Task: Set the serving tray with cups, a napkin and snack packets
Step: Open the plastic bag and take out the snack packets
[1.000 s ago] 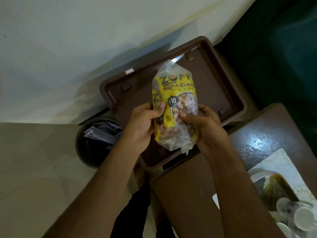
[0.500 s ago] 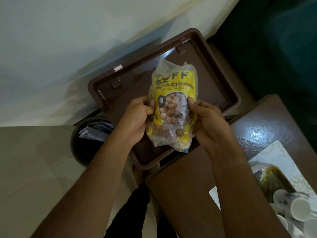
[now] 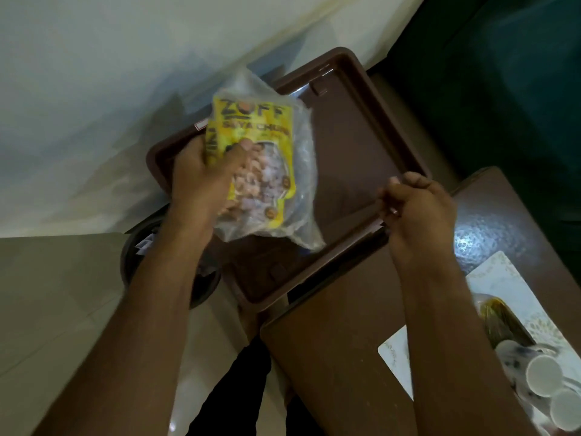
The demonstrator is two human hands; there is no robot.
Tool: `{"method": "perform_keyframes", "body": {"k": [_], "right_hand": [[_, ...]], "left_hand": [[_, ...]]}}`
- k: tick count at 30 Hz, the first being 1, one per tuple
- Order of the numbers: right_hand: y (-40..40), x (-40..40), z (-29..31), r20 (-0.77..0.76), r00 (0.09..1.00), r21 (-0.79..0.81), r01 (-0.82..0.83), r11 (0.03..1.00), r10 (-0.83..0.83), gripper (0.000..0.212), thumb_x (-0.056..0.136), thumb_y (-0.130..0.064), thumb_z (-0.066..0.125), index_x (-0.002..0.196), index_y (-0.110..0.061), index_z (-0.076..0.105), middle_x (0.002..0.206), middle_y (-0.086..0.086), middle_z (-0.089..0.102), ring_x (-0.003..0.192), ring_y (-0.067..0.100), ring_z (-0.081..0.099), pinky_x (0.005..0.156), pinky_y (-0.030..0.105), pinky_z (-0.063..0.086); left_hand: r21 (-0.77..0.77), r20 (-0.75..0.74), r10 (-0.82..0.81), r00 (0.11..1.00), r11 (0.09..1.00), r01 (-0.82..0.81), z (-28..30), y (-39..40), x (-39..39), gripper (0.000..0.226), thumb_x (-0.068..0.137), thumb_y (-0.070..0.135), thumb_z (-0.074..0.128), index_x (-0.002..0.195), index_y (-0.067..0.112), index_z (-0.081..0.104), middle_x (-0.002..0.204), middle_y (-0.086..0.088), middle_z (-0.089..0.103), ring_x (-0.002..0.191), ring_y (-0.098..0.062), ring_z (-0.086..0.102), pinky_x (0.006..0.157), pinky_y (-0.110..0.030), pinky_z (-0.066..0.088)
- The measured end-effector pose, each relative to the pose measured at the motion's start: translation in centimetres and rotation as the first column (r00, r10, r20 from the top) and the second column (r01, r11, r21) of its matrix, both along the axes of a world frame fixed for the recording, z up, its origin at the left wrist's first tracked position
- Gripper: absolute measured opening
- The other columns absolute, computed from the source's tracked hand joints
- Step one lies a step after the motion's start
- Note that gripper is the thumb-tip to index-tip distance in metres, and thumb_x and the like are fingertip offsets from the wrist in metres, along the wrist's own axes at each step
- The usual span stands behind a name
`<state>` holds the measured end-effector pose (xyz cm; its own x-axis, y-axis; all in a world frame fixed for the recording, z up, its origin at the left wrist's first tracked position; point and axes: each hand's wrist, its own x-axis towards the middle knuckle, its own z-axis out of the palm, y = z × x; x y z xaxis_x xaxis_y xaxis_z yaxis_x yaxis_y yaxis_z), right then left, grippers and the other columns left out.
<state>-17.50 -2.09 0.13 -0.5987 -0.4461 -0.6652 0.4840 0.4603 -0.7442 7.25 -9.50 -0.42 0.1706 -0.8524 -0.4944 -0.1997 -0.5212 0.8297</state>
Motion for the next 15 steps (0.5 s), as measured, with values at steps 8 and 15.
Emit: {"method": "perform_keyframes", "body": {"k": [8, 15], "right_hand": [[-0.7, 4.7, 0.5, -0.197, 0.895, 0.009, -0.405, 0.914, 0.399, 0.040, 0.092, -0.019, 0.078, 0.129, -0.015, 0.061, 0.119, 0.001, 0.068, 0.113, 0.019, 0.069, 0.088, 0.038, 0.060], [-0.1, 4.8, 1.7, -0.849, 0.269, 0.229, -0.587, 0.777, 0.454, 0.081, 0.083, -0.020, 0.083, 0.153, -0.007, 0.043, 0.158, 0.013, 0.043, 0.146, 0.030, 0.038, 0.118, 0.045, 0.037]], "left_hand": [[-0.194, 0.365, -0.414, 0.834, 0.843, 0.502, 2.9, -0.5, -1.6, 0.033, 0.096, 0.049, 0.065, 0.113, 0.023, 0.078, 0.083, 0.007, 0.075, 0.078, -0.015, 0.072, 0.073, -0.042, 0.060], [-0.302, 0.648, -0.379, 0.661, 0.669, 0.679, 4.4, -0.3, -4.6, 0.022, 0.103, 0.023, 0.063, 0.111, 0.011, 0.080, 0.095, -0.008, 0.080, 0.081, -0.020, 0.075, 0.067, -0.030, 0.059]]}}
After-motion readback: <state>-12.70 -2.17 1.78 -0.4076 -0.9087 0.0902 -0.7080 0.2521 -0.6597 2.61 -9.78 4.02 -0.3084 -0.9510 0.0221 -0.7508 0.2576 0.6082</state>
